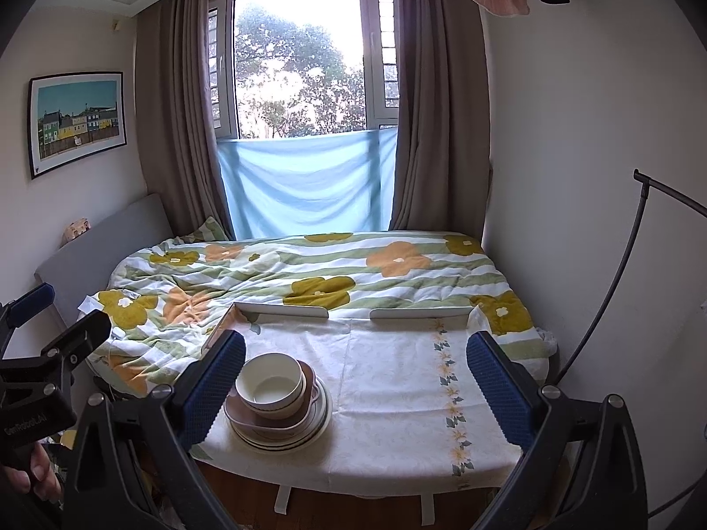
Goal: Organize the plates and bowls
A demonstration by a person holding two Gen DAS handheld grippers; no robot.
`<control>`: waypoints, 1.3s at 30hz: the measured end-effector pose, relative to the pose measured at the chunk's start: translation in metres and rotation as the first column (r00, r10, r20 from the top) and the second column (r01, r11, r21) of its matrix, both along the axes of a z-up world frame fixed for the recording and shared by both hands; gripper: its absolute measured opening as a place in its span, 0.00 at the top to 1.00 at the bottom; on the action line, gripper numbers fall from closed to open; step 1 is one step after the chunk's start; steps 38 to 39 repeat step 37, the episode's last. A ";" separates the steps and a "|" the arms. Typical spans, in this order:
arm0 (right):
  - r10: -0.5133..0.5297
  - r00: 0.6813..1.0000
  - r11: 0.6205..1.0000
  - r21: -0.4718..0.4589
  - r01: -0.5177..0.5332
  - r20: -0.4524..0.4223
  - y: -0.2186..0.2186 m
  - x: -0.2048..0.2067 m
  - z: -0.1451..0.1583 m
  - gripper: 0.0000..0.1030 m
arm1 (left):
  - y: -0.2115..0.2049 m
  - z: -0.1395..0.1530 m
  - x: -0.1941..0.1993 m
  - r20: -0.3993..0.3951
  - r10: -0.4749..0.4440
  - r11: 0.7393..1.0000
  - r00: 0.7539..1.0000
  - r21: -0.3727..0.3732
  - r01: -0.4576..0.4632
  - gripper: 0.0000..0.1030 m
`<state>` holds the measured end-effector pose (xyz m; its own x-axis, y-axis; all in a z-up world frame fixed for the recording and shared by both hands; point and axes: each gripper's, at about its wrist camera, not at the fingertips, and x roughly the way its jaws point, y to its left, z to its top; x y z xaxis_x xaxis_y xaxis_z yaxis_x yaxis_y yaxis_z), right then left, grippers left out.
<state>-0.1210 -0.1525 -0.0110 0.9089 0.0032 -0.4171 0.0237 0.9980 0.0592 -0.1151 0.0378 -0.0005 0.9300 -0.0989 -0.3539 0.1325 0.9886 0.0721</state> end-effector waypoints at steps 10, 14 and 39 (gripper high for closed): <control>-0.003 1.000 1.000 0.003 0.003 0.000 0.000 0.003 0.000 0.03 | -0.001 0.002 0.003 0.007 -0.005 1.000 1.000 0.004 0.005 0.00; -0.003 1.000 1.000 0.003 0.003 0.001 0.000 0.003 0.001 0.03 | -0.001 0.002 0.004 0.008 -0.003 1.000 1.000 0.005 0.003 0.00; -0.002 1.000 1.000 0.004 0.002 0.000 -0.001 0.004 0.000 0.03 | 0.013 0.004 -0.003 0.066 0.005 1.000 0.998 0.009 -0.006 0.00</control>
